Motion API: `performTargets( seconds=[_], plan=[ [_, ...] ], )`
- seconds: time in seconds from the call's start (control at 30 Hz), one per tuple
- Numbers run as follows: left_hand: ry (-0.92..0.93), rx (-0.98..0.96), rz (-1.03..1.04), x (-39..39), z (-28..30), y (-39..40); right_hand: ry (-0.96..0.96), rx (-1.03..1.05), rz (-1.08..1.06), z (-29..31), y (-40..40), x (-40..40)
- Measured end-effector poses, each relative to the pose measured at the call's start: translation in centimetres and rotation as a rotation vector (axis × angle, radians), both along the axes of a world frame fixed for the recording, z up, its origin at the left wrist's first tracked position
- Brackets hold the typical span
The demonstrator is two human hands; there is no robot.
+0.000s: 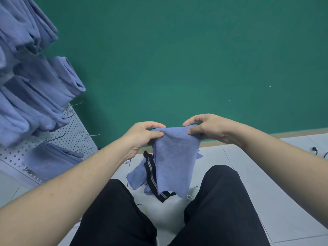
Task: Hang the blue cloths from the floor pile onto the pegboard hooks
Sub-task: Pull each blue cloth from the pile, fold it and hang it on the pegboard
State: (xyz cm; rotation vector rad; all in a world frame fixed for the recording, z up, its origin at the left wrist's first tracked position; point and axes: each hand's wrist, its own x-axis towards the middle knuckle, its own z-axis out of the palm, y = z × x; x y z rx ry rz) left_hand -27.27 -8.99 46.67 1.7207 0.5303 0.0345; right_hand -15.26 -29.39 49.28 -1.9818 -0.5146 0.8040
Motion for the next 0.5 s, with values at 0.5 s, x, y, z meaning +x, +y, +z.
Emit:
performTargets(
  seconds=[0.5],
  plan=[
    [0.022, -0.012, -0.057, 0.7, 1.3, 0.2, 0.137, -0.005, -0.078, 0.5, 0.9, -0.6]
  ],
)
